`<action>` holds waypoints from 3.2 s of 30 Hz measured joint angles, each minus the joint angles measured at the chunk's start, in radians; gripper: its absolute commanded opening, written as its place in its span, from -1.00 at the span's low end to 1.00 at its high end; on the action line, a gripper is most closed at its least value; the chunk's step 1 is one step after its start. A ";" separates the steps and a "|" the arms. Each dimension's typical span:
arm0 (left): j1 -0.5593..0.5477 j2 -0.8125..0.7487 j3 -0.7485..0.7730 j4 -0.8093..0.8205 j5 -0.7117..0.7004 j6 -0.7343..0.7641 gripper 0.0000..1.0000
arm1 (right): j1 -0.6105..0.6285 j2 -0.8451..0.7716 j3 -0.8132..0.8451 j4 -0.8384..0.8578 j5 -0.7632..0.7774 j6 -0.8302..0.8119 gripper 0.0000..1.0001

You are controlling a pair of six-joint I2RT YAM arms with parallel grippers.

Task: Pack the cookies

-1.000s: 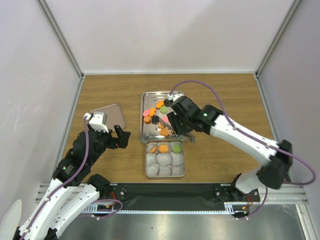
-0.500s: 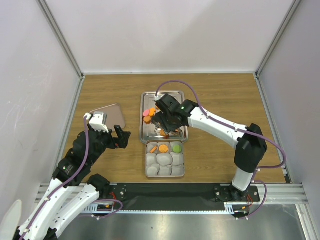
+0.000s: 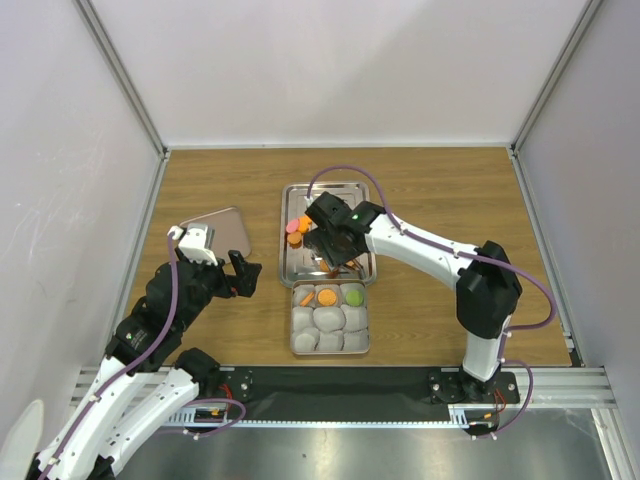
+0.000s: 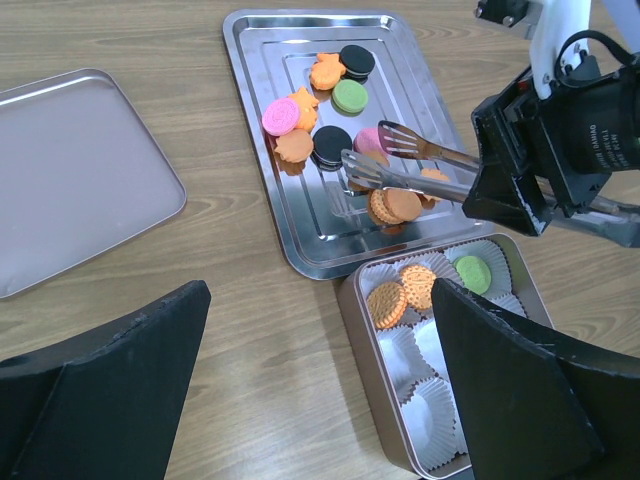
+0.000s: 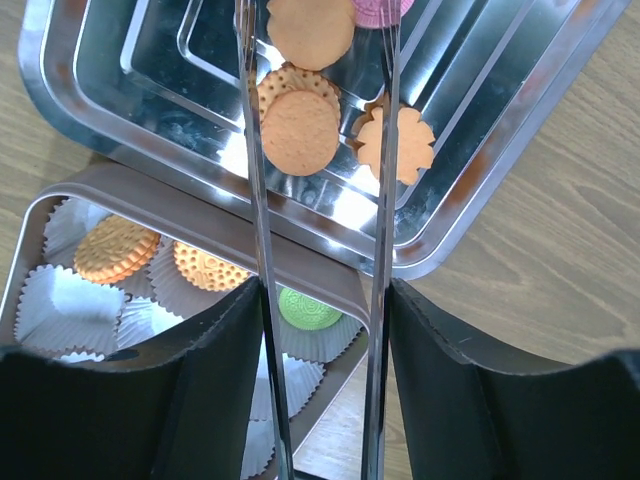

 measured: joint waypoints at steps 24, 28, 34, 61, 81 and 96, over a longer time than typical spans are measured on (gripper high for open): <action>0.000 0.000 0.000 0.000 0.000 0.000 0.99 | -0.006 -0.020 0.009 -0.011 0.028 -0.002 -0.25; 0.000 0.000 0.000 0.000 0.000 0.000 1.00 | -0.010 -0.073 0.009 -0.013 0.034 -0.001 -0.25; 0.000 0.000 0.000 0.000 0.000 0.000 1.00 | -0.013 -0.152 0.008 -0.014 0.027 0.003 -0.25; 0.000 0.000 0.000 0.000 0.000 0.000 0.99 | 0.288 -0.512 -0.298 -0.042 -0.120 0.161 -0.19; -0.002 0.000 0.000 0.000 0.000 0.000 1.00 | 0.323 -0.511 -0.412 0.106 -0.164 0.216 -0.08; -0.003 0.000 0.000 0.000 0.001 0.000 1.00 | 0.323 -0.502 -0.430 0.130 -0.178 0.229 0.04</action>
